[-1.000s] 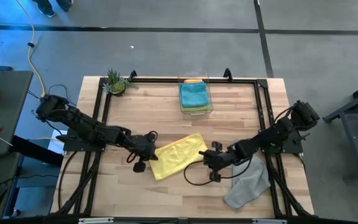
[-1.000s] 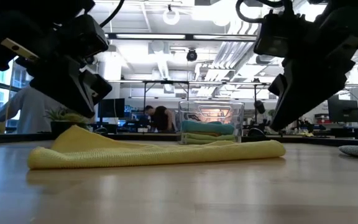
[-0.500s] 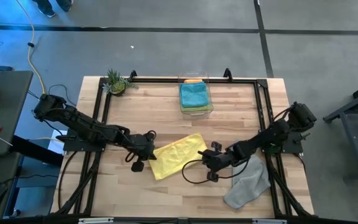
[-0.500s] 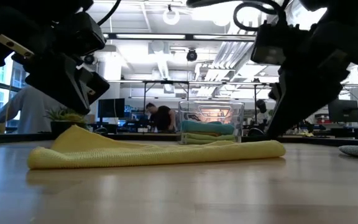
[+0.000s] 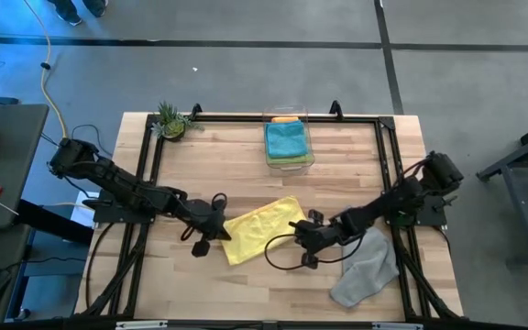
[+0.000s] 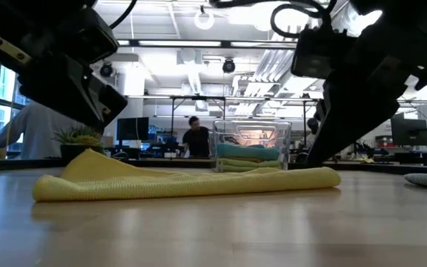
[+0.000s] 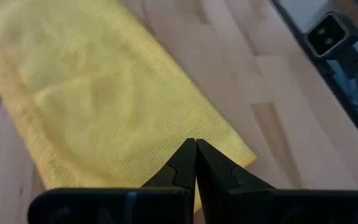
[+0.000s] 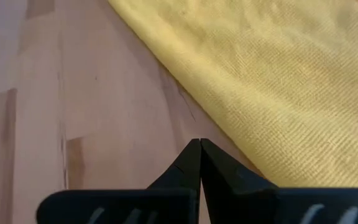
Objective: Fold microfiber towels
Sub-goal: Fold the yellow microfiber cloth
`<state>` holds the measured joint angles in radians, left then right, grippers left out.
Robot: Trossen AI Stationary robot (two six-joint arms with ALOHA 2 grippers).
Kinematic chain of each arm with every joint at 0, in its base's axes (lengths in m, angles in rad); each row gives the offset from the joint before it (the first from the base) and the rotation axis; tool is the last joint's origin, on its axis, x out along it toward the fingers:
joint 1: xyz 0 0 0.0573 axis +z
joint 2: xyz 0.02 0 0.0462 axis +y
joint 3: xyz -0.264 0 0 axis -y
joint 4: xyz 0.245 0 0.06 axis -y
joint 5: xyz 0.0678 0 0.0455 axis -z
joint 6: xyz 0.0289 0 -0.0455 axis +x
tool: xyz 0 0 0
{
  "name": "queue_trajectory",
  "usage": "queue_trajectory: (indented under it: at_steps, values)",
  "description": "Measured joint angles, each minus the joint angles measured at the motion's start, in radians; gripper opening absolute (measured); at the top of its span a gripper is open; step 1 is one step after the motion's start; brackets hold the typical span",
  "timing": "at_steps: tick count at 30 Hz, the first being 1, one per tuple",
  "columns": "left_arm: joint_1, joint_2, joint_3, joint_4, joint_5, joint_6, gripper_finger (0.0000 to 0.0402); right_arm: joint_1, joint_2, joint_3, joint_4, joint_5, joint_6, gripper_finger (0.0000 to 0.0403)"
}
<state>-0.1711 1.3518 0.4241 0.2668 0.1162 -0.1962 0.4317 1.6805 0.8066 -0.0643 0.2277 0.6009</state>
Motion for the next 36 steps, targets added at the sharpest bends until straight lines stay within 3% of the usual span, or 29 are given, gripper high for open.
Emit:
queue_trajectory:
  at_steps: [11,20,36]
  values:
    - [0.000,0.000,-0.005,-0.016,-0.004,-0.001,0.0000,0.000,-0.006,0.000,-0.062,-0.052,-0.017,0.0000]
    - [0.024,0.001,-0.005,-0.011,0.025,0.030,0.0000,-0.007,-0.005,0.000,-0.014,-0.058,-0.081,0.0000]
    - [0.053,0.001,-0.005,-0.026,0.030,0.062,0.0000,-0.089,0.045,-0.004,0.035,0.026,0.073,0.0000]
